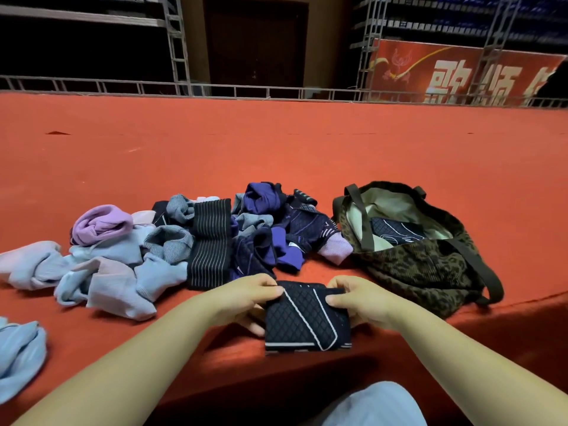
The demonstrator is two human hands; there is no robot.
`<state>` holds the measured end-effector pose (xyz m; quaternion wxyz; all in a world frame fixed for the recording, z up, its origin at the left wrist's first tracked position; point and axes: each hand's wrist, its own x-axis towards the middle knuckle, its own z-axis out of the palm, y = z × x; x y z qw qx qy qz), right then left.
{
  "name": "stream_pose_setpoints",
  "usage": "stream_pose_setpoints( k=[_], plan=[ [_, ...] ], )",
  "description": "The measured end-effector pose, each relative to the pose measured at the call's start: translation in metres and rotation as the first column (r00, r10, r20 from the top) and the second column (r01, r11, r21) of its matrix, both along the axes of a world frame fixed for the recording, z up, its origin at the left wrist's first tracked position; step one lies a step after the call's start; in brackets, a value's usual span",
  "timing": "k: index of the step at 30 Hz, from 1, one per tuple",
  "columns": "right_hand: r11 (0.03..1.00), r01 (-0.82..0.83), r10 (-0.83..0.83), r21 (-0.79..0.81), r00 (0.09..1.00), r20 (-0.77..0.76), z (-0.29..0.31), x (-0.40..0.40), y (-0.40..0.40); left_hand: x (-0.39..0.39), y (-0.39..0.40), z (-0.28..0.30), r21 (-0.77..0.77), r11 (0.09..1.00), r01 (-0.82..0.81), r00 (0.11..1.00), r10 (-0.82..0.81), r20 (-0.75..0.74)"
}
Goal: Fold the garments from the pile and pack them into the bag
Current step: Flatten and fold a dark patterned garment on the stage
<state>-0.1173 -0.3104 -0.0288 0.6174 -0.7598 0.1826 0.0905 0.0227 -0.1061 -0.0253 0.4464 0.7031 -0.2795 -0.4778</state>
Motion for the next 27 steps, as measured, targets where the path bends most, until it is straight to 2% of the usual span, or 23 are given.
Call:
stream_pose_setpoints(
  k=[4,6,7,9,10,11,12,13,14,15,16,17,19,20,22,24,25,27],
  plan=[
    [0.978,0.142,-0.125,-0.151,0.985,0.119,-0.015,0.016,0.000,0.012,0.000,-0.011,-0.045,0.989,-0.140,0.989,0.142,0.046],
    [0.938,0.181,-0.137,-0.295,0.977,0.164,-0.023,0.025,0.000,0.014,-0.004,-0.016,-0.093,0.980,-0.175,0.968,0.188,0.165],
    [0.911,0.198,-0.144,-0.362,0.975,0.172,-0.025,0.030,0.001,0.011,-0.005,-0.017,-0.133,0.974,-0.185,0.921,0.219,0.321],
    [0.854,0.229,-0.169,-0.468,0.971,0.166,-0.030,0.037,0.003,0.008,-0.006,-0.016,-0.255,0.955,-0.154,0.699,0.287,0.655],
    [0.833,0.239,-0.181,-0.499,0.970,0.162,-0.031,0.040,0.004,0.005,-0.005,-0.013,-0.319,0.945,-0.066,0.582,0.296,0.757],
    [0.813,0.242,-0.186,-0.530,0.970,0.158,-0.033,0.042,0.005,-0.002,-0.003,-0.009,-0.356,0.933,0.060,0.509,0.278,0.815],
    [0.793,0.236,-0.183,-0.561,0.971,0.151,-0.033,0.042,0.005,-0.008,-0.001,-0.007,-0.316,0.929,0.192,0.481,0.192,0.855],
    [0.776,0.230,-0.176,-0.588,0.973,0.149,-0.034,0.041,0.005,-0.014,0.000,-0.006,-0.200,0.932,0.301,0.471,0.037,0.881],
    [0.758,0.235,-0.169,-0.609,0.972,0.165,-0.034,0.038,0.005,-0.018,0.002,-0.009,-0.023,0.929,0.371,0.441,-0.154,0.884],
    [0.747,0.253,-0.153,-0.614,0.965,0.211,-0.035,0.032,0.004,-0.019,0.004,-0.016,0.154,0.904,0.399,0.379,-0.316,0.870],
    [0.744,0.272,-0.111,-0.611,0.951,0.288,-0.034,0.024,0.004,-0.019,0.007,-0.024,0.267,0.875,0.404,0.339,-0.414,0.845],
    [0.739,0.275,-0.031,-0.615,0.926,0.376,-0.034,0.015,0.003,-0.017,0.010,-0.032,0.295,0.863,0.409,0.357,-0.449,0.819],
    [0.689,0.184,0.191,-0.700,0.887,0.421,-0.032,-0.005,0.001,-0.011,0.012,-0.041,0.190,0.891,0.412,0.508,-0.398,0.764],
    [0.647,0.106,0.284,-0.755,0.886,0.367,-0.031,-0.015,0.001,-0.008,0.012,-0.041,0.152,0.902,0.404,0.558,-0.375,0.740],
    [0.507,-0.036,0.411,-0.861,0.888,0.205,-0.034,-0.027,0.000,-0.004,0.010,-0.044,0.143,0.907,0.395,0.582,-0.368,0.725],
    [0.368,-0.059,0.469,-0.928,0.874,0.131,-0.041,-0.030,0.000,-0.005,0.007,-0.044,0.130,0.915,0.383,0.614,-0.357,0.704],
    [0.353,-0.044,0.473,-0.935,0.870,0.138,-0.043,-0.029,0.001,-0.006,0.006,-0.044,0.119,0.919,0.376,0.638,-0.350,0.686],
    [0.423,-0.010,0.419,-0.906,0.889,0.185,-0.039,-0.027,0.002,-0.005,0.005,-0.040,0.105,0.920,0.377,0.663,-0.348,0.663]
  ],
)
